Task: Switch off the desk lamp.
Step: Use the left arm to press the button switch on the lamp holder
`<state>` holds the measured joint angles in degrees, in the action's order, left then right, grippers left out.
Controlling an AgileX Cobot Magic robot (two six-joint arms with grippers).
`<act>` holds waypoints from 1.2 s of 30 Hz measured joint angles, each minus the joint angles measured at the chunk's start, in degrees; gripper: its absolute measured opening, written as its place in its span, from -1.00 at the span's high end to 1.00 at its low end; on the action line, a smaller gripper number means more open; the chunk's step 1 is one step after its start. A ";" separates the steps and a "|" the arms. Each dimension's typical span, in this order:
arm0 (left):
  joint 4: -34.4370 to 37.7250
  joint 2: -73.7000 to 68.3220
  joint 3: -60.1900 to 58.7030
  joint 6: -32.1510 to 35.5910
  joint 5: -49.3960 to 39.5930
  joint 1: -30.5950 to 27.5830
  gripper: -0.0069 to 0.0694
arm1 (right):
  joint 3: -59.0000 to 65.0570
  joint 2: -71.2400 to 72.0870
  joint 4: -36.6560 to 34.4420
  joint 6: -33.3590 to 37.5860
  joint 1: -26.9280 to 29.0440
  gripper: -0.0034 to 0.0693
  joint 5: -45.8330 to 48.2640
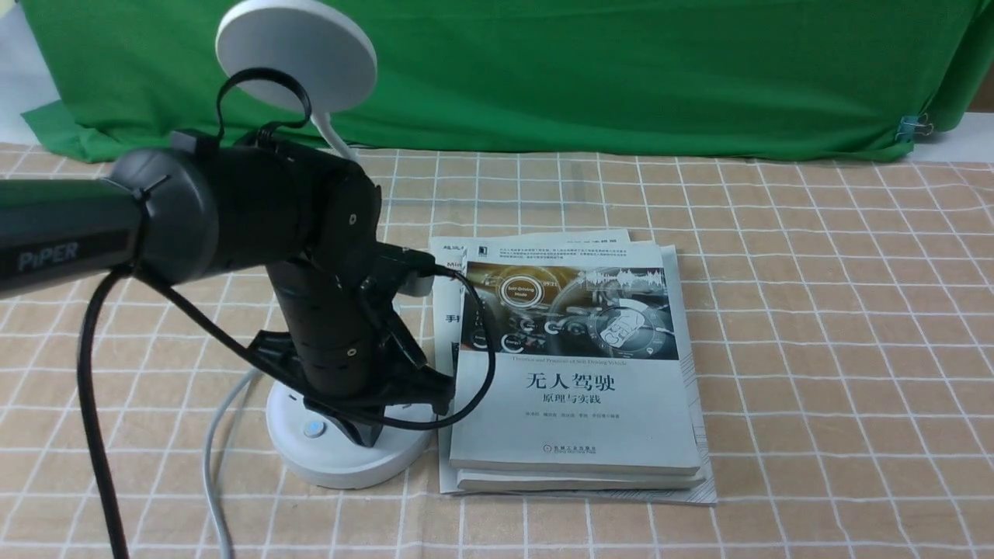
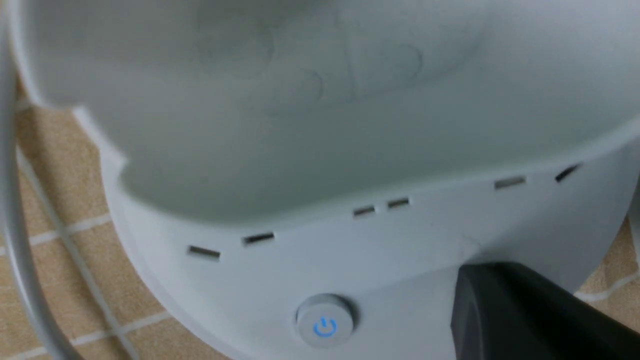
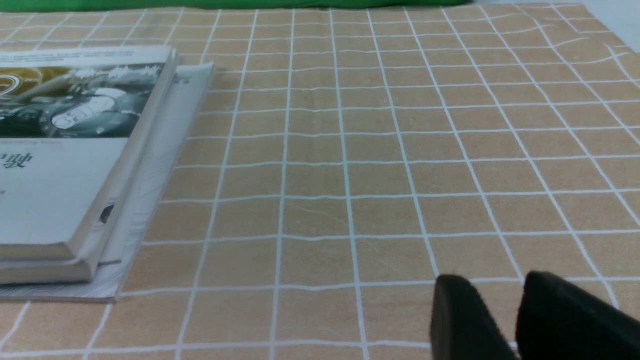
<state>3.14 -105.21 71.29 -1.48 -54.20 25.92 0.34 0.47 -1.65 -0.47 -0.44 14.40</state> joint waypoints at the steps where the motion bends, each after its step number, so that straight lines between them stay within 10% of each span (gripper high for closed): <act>1: -0.06 0.16 -0.05 0.00 0.00 0.00 0.82 | 0.00 0.00 0.00 0.00 0.00 0.24 0.00; 36: 0.20 9.03 -2.57 0.98 2.92 0.00 0.82 | 0.00 0.00 0.00 0.00 0.00 0.24 0.00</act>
<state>3.33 -96.18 68.72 -0.50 -51.28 25.92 0.34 0.47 -1.65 -0.47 -0.44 14.40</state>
